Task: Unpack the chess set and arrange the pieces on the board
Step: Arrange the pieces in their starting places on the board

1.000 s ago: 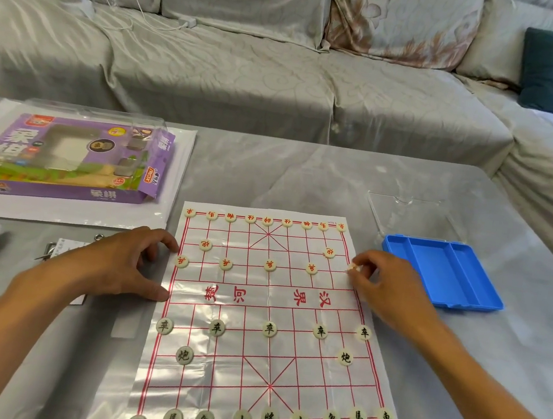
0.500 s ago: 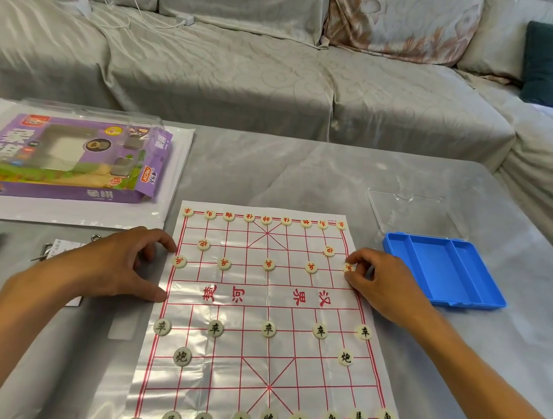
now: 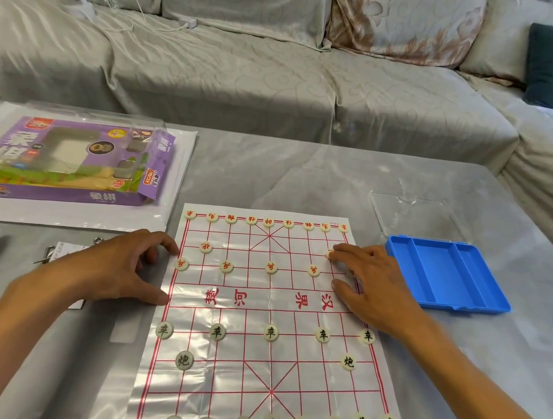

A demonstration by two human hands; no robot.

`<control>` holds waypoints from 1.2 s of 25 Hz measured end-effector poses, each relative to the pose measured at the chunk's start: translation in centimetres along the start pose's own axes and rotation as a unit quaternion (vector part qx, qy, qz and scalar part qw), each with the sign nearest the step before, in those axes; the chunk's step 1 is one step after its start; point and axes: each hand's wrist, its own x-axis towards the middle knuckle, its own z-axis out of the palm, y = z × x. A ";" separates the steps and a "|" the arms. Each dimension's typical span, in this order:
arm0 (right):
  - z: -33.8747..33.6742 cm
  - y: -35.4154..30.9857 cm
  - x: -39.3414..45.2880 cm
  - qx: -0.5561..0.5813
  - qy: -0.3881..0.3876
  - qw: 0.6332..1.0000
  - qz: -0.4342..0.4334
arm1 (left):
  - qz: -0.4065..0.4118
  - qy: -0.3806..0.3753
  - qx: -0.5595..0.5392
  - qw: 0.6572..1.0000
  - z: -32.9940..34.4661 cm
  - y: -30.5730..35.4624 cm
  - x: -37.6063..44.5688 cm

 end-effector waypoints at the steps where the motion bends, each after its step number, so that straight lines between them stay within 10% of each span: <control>1: 0.1 0.1 0.0 -0.002 -0.005 1.000 0.001 | 0.001 0.002 0.002 1.000 0.0 0.0 0.0; 30: -0.7 -0.8 -1.7 0.059 0.051 0.996 0.050 | -0.002 0.043 -0.123 0.991 -0.9 -0.2 -1.8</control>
